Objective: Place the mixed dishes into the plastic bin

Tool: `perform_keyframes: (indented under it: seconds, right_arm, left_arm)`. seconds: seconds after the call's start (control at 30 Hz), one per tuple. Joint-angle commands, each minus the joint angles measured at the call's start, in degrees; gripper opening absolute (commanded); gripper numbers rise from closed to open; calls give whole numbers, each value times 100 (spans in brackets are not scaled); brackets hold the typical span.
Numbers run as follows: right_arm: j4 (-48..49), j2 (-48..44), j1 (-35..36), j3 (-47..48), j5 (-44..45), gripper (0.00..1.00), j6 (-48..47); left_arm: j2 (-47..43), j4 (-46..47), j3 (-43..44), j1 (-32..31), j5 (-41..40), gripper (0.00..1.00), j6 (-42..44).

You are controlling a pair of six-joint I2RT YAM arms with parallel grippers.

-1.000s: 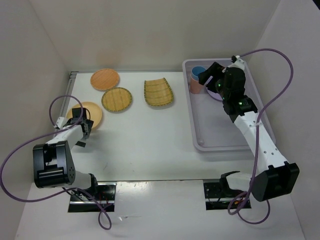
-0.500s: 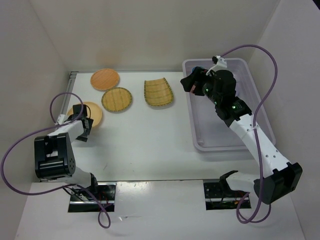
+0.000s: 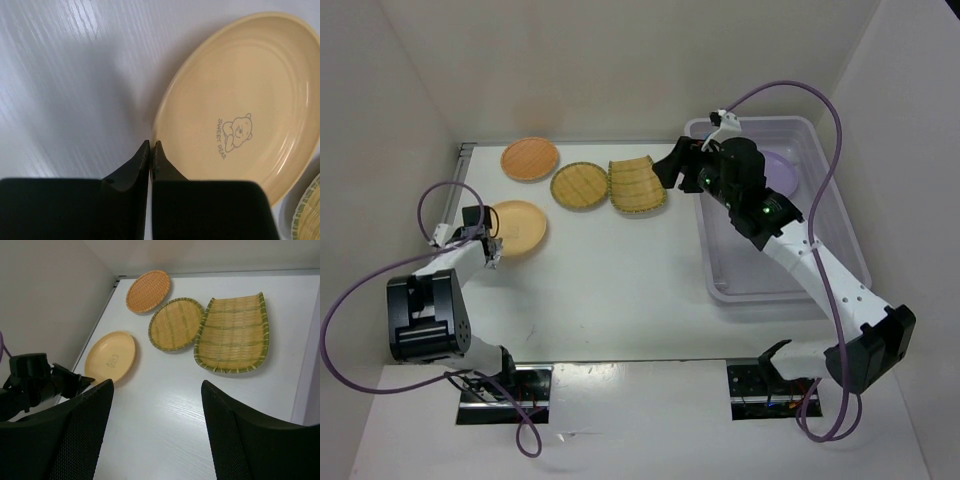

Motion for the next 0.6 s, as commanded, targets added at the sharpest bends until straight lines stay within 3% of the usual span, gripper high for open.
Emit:
perform_keyframes:
  seconds: [0.0, 0.2, 0.27, 0.43, 0.57]
  right_arm:
    - [62, 259, 57, 357, -231, 76, -102]
    - [115, 725, 57, 559, -862, 76, -102]
    - [115, 997, 109, 630, -1144, 76, -49]
    - [405, 1463, 215, 867, -2031, 77, 74]
    - [475, 1621, 426, 1113, -2139, 77, 13]
  left_arm:
    - [-558, -272, -7, -8, 87, 0, 337]
    - [-2359, -712, 195, -8, 544, 0, 1170]
    - [-3010, -712, 257, -8, 1061, 0, 1601]
    - [-3346, -818, 556, -8, 2728, 0, 2883]
    - [-3399, -941, 626, -8, 3541, 0, 3255]
